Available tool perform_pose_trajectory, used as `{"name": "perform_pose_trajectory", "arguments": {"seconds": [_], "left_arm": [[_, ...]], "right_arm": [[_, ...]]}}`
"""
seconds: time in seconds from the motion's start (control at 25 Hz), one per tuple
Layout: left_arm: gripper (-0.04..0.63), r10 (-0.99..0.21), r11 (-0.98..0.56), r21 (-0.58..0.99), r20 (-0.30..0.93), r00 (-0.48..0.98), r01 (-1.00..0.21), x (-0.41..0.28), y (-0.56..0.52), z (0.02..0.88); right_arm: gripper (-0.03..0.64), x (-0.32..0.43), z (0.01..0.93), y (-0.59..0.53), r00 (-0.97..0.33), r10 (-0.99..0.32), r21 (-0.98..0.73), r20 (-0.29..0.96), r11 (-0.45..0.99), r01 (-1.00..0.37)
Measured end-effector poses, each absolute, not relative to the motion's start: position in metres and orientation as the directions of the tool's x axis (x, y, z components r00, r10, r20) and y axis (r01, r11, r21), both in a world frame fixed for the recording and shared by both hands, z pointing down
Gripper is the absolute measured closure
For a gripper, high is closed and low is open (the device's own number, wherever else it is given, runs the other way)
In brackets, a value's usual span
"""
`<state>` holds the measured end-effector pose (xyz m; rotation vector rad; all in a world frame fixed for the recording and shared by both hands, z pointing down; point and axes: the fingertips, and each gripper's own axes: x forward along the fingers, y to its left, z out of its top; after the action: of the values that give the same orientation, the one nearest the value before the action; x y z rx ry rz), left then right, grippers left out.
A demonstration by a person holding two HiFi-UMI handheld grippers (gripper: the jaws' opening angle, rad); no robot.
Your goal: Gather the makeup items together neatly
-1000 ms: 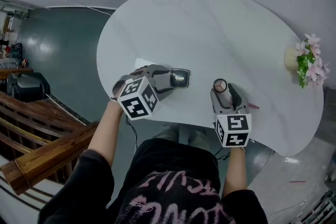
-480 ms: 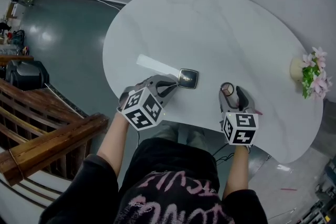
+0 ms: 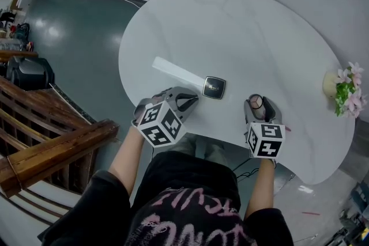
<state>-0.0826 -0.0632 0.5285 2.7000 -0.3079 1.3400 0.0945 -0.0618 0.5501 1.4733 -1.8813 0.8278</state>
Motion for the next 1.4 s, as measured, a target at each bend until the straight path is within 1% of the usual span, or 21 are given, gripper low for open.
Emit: {"name": "perform_pose_trajectory", "arguments": {"seconds": [0.16, 0.24, 0.4, 0.76, 1.08, 1.4], "left_arm": [[0.576, -0.131, -0.973, 0.008, 0.8, 0.585, -0.229, -0.09, -0.062, 0.529], [0.576, -0.13, -0.974, 0.006, 0.802, 0.583, -0.225, -0.092, -0.061, 0.53], [0.577, -0.13, -0.973, 0.012, 0.797, 0.59, -0.232, -0.093, -0.059, 0.531], [0.577, -0.138, -0.97, 0.014, 0.789, 0.599, -0.241, -0.091, -0.059, 0.53], [0.577, -0.153, -0.963, 0.015, 0.795, 0.587, -0.27, -0.106, -0.059, 0.532], [0.577, -0.152, -0.96, 0.019, 0.803, 0.577, -0.279, -0.113, -0.058, 0.535]], "right_arm": [[0.325, 0.094, 0.552, -0.063, -0.177, -0.588, -0.08, 0.789, 0.189, -0.979], [0.341, 0.095, 0.552, -0.064, -0.17, -0.586, -0.071, 0.792, 0.189, -0.979], [0.341, 0.093, 0.551, -0.064, -0.171, -0.587, -0.065, 0.791, 0.197, -0.978], [0.344, 0.071, 0.544, -0.077, -0.226, -0.594, -0.079, 0.772, 0.263, -0.962], [0.344, 0.042, 0.541, -0.093, -0.281, -0.586, -0.087, 0.76, 0.337, -0.937], [0.344, 0.031, 0.542, -0.095, -0.305, -0.564, -0.085, 0.768, 0.382, -0.92]]}}
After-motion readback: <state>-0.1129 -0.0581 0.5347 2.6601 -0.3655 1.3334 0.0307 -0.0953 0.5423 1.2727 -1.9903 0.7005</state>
